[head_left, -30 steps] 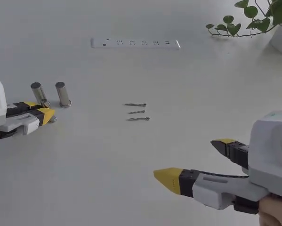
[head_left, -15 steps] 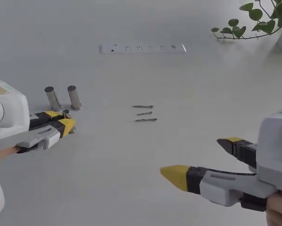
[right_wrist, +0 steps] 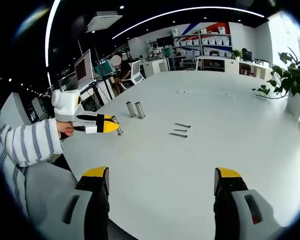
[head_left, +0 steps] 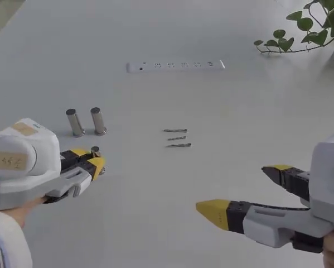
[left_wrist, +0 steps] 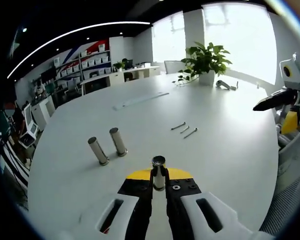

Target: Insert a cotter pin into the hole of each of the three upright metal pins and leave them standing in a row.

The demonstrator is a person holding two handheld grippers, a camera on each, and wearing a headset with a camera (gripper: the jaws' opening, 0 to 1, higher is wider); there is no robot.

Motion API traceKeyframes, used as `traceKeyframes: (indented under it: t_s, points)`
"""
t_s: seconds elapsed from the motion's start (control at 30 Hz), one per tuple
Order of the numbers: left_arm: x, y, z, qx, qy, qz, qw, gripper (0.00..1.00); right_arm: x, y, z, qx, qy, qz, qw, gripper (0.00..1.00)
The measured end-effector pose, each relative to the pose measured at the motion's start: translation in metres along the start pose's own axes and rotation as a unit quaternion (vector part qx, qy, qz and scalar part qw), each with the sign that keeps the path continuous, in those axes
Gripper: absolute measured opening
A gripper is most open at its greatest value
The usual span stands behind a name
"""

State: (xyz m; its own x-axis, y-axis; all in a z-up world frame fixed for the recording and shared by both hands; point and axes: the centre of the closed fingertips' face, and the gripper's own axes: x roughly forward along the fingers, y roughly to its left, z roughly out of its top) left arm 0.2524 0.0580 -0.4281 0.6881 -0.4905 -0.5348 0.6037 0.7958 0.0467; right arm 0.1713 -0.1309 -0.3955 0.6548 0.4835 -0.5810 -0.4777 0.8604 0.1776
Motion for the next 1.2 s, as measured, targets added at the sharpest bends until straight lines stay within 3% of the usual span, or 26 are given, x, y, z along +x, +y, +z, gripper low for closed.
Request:
traceKeyframes:
  t_s: [0.2, 0.37, 0.63, 1.0, 1.2]
  points:
    - [0.001, -0.015, 0.003, 0.008, -0.006, -0.018, 0.9998, 0.05, -0.004, 0.001, -0.001, -0.005, -0.002, 0.002, 1.0, 0.85]
    - [0.006, -0.03, -0.002, 0.024, 0.001, -0.034, 0.9991, 0.05, -0.006, 0.002, -0.002, -0.005, -0.003, 0.002, 1.0, 0.85]
    - [0.015, -0.043, -0.004, 0.033, 0.005, -0.05, 0.9982, 0.05, -0.008, 0.003, -0.004, -0.006, -0.002, 0.005, 1.0, 0.85]
    - [0.027, -0.048, -0.004, 0.027, 0.01, -0.048, 0.9985, 0.05, -0.012, -0.002, -0.005, 0.0, -0.005, -0.003, 1.0, 0.85]
    - [0.03, -0.046, -0.005, 0.018, 0.011, -0.032, 0.9993, 0.05, -0.012, -0.003, -0.007, 0.002, -0.003, -0.002, 1.0, 0.85]
